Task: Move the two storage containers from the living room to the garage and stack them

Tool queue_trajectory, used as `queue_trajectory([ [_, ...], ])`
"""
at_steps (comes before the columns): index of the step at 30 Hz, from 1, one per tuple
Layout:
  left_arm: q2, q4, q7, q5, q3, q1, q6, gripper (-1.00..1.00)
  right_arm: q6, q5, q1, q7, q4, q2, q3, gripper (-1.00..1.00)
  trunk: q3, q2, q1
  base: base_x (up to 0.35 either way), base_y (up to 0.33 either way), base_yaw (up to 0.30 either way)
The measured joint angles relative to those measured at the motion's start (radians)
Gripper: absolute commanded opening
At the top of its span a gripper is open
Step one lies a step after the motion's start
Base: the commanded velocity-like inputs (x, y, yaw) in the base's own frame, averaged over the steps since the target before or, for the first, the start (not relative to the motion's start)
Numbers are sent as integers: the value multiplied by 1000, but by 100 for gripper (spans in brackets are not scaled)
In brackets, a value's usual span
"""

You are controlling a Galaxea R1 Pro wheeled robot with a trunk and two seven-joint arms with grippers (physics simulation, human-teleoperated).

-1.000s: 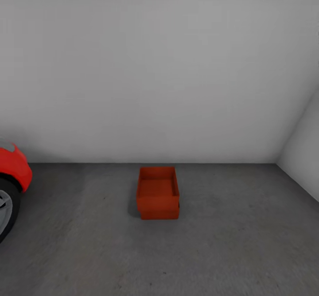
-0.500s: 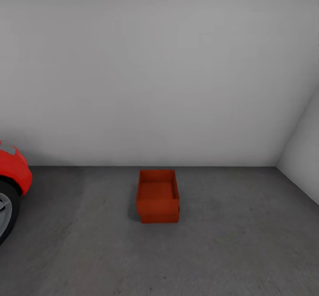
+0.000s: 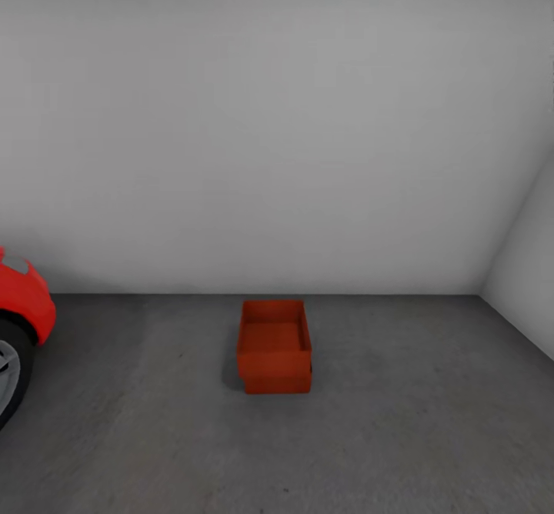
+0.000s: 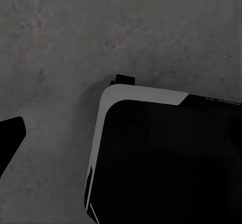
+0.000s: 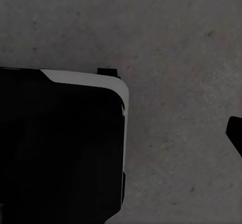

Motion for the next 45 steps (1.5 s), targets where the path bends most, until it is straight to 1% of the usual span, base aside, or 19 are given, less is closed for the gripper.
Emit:
queue_trajectory([
  [8,0,-7,0,-2,-1,0,0,100,1,0,0,19,0,0,0,100,13,0,0,0,0,0],
  [27,0,-7,0,-2,-2,0,-1,100,12,3,0,25,-1,-9,1,100,44,0,0,0,0,0],
  [36,1,-7,0,-2,-3,0,-1,100,14,8,0,26,-1,-1,2,100,58,0,0,0,0,0],
  [45,0,-7,0,-3,-4,0,-1,100,13,7,0,26,-2,0,0,100,73,0,0,0,0,0],
])
